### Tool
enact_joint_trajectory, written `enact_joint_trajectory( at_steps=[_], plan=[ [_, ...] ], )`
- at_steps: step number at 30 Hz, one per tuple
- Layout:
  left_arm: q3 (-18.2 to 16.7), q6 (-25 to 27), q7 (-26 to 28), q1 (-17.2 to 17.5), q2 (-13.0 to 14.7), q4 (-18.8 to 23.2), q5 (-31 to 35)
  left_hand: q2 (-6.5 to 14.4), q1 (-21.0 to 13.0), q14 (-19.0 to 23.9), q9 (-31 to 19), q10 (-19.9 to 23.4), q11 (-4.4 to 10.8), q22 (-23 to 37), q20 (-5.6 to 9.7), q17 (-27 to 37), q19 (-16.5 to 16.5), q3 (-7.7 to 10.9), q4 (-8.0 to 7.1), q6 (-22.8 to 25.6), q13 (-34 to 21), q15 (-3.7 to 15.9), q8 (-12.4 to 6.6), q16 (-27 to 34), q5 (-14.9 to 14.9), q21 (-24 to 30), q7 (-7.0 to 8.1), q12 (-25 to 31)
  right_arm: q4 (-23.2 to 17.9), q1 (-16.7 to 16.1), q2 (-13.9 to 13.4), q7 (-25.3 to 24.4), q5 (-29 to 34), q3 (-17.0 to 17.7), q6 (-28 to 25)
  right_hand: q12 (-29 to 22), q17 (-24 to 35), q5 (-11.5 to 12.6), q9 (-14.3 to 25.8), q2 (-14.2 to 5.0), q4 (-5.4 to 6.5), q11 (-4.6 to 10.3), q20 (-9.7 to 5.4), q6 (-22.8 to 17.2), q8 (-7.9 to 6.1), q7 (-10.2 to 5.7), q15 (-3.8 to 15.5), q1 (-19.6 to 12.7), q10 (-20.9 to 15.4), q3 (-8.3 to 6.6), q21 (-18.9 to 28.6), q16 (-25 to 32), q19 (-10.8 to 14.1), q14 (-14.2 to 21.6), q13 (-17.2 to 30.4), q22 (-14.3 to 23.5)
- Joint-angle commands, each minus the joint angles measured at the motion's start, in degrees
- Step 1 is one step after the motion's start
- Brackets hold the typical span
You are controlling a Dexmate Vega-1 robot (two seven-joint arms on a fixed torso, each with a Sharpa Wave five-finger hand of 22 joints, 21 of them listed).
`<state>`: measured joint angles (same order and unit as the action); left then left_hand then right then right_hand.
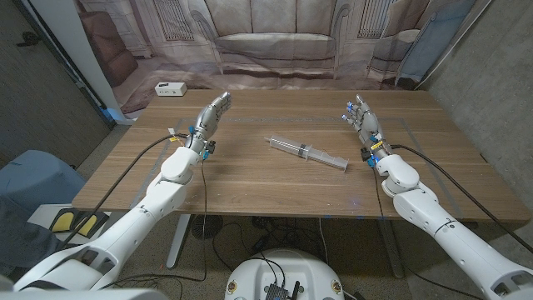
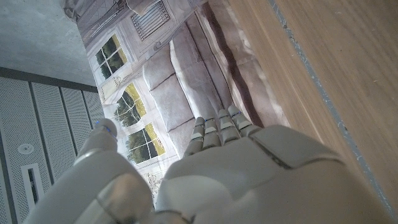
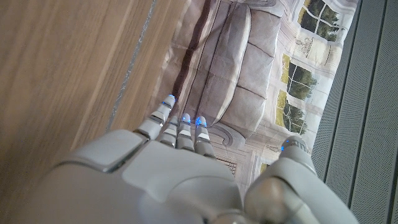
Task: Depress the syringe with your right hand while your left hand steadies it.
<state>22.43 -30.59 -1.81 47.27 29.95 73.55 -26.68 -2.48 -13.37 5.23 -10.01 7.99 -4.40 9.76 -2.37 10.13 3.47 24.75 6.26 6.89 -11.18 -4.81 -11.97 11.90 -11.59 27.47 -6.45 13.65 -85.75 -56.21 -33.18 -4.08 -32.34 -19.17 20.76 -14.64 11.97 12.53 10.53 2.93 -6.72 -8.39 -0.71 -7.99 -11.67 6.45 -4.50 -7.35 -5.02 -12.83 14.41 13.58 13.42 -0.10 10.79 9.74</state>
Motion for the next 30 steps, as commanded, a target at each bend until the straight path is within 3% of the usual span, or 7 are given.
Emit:
enact_joint_trajectory(
  at_steps=[1,13,21,30],
  plan=[
    [0.92,-2.80,0.37,-0.79,0.72,-0.09,3.98,0.45,-1.73,0.99,-0.23,0.97,0.22,0.09,-0.14,0.07,-0.71,0.58,0.83,0.69,-0.17,0.07,-0.22,0.37,0.35,-0.52,-0.06,0.26,-1.63,-1.39,-0.84,-0.27,0.20,0.62,0.17,-0.10,0.19,-0.14,0.10,-0.14,-0.21,-0.16,-0.14,-0.48,-0.31,-0.11,-0.18,-0.64,-0.33,-0.04,-0.16,0.13,0.60,0.29,0.11,0.10],
    [2.72,-2.96,3.09,-2.13,2.59,1.25,12.60,1.20,-3.73,2.04,-0.26,1.83,0.13,0.10,-0.20,0.05,-1.72,1.44,1.88,1.35,-0.18,0.20,-0.13,0.39,0.77,-0.93,-0.08,0.37,-4.15,-3.43,-1.76,-1.69,0.02,1.60,-0.78,0.13,0.19,-0.16,0.09,-0.44,-0.18,-0.29,0.04,-0.50,-0.20,-0.10,-0.35,-0.73,-0.36,-0.12,-0.44,0.03,0.51,0.34,0.11,0.10],
    [3.02,-7.17,6.38,-1.88,1.98,0.64,17.52,1.32,-7.02,4.60,-0.30,4.18,0.79,0.11,-0.33,0.02,-4.45,2.47,3.36,3.57,-0.21,1.07,-0.45,0.66,1.02,-1.23,0.48,0.87,-4.50,-3.98,-1.59,-1.95,-0.03,1.79,-0.56,0.26,0.17,-0.19,0.09,-0.73,-0.20,-0.18,0.05,-0.48,-0.11,-0.03,-0.40,-0.91,-0.46,-0.24,-0.58,-0.03,0.58,0.41,0.11,0.11],
    [3.27,-5.22,8.89,-0.90,3.84,3.98,23.01,0.95,-8.75,5.57,-0.33,5.15,1.27,0.12,-0.35,0.00,-5.65,2.86,3.76,5.05,-0.23,1.42,-0.67,0.58,1.00,-1.54,0.84,0.98,-5.04,-4.44,-1.63,-2.02,-0.11,1.76,-0.86,0.39,0.17,-0.24,0.09,-0.99,-0.23,-0.22,0.10,-0.59,-0.08,-0.09,-0.47,-1.09,-0.56,-0.32,-0.70,-0.07,0.70,0.52,0.12,0.11]
  ],
)
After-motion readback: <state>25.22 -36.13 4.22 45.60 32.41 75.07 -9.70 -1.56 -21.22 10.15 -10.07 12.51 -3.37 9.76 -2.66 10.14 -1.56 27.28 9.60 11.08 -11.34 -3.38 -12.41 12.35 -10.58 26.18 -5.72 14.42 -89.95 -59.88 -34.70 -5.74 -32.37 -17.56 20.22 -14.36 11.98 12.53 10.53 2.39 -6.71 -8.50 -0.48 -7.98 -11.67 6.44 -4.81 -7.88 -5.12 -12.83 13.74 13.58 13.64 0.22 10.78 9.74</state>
